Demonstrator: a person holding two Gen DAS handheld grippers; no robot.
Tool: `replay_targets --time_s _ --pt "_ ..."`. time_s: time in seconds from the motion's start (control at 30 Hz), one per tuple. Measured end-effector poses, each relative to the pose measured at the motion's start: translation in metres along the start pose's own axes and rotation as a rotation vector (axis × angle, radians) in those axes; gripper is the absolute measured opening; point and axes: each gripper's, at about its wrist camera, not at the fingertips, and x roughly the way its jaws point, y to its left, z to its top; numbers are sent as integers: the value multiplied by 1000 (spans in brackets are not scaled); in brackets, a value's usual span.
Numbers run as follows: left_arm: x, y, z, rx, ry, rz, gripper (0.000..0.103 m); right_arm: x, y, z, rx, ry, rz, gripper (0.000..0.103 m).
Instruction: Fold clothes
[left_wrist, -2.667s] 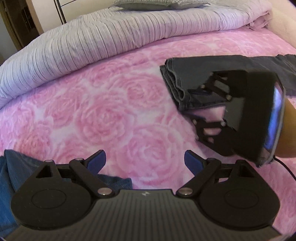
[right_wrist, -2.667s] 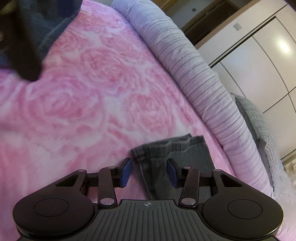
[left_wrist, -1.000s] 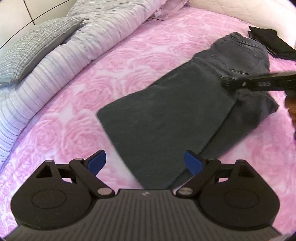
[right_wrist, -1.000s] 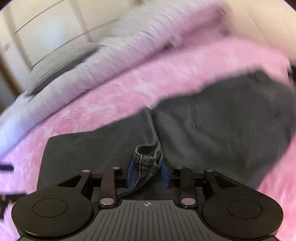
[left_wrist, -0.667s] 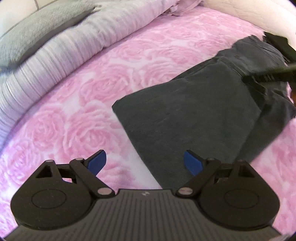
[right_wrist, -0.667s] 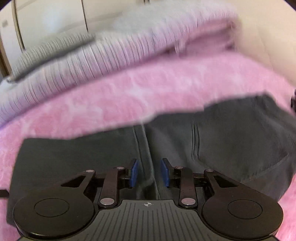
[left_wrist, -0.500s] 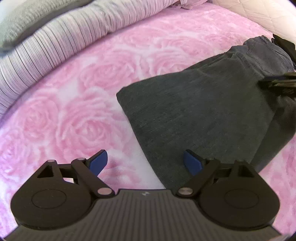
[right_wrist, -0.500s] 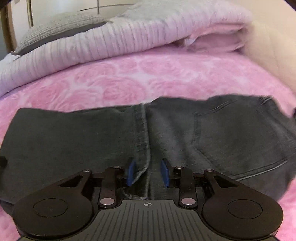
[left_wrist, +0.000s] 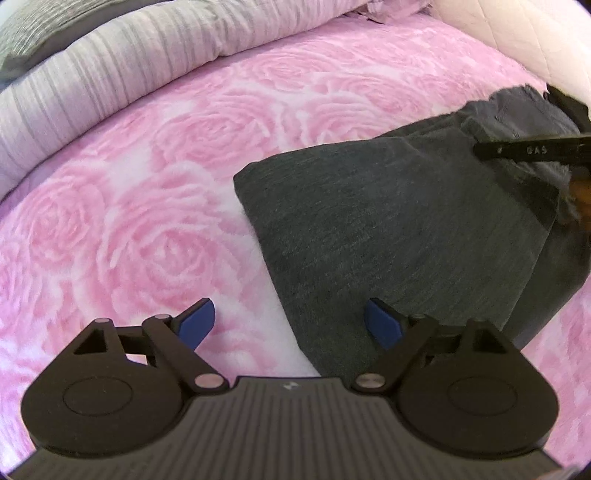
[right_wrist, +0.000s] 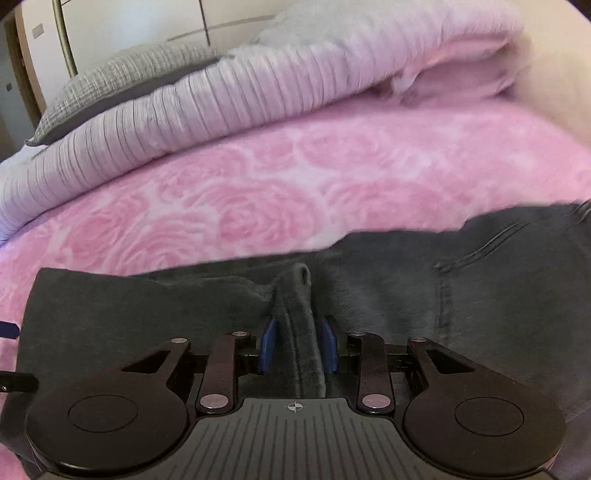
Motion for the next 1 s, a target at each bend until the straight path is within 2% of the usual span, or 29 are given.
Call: replay_targets --time_s 0.03,0.1,0.2,0.3,0.4,0.5,0.63,0.7,0.83,0.93,1.0 --pt "-3 -1 0 -3 -8 -2 85 0 -4 3 26 10 17 21" --pt "-8 -2 2 -7 -33 -10 84 -3 -10 9 59 29 41 16" --pt "-12 0 9 -7 -71 -26 84 -15 -5 17 -8 -16 49 14" --pt "0 3 16 -6 -50 -10 84 -16 -7 21 -36 -75 34 14" --pt "13 7 16 -13 -18 -15 87 2 -14 17 -20 -28 35 14" --pt "14 15 14 -60 -3 -28 87 -4 -15 15 -21 -26 23 17" --pt "-5 34 12 -160 -63 -6 84 -37 -4 7 -12 -86 -35 25" --pt "-9 42 12 -189 -74 -4 84 -46 7 -3 -50 -87 -22 27" --pt "12 37 13 -89 -20 28 86 -24 25 -23 -114 15 -16 28" --pt "12 36 14 -38 -26 26 87 -30 41 -27 -174 -6 -99 28" --pt "0 42 12 -27 -41 28 83 -48 49 -34 -188 -24 -84 30"
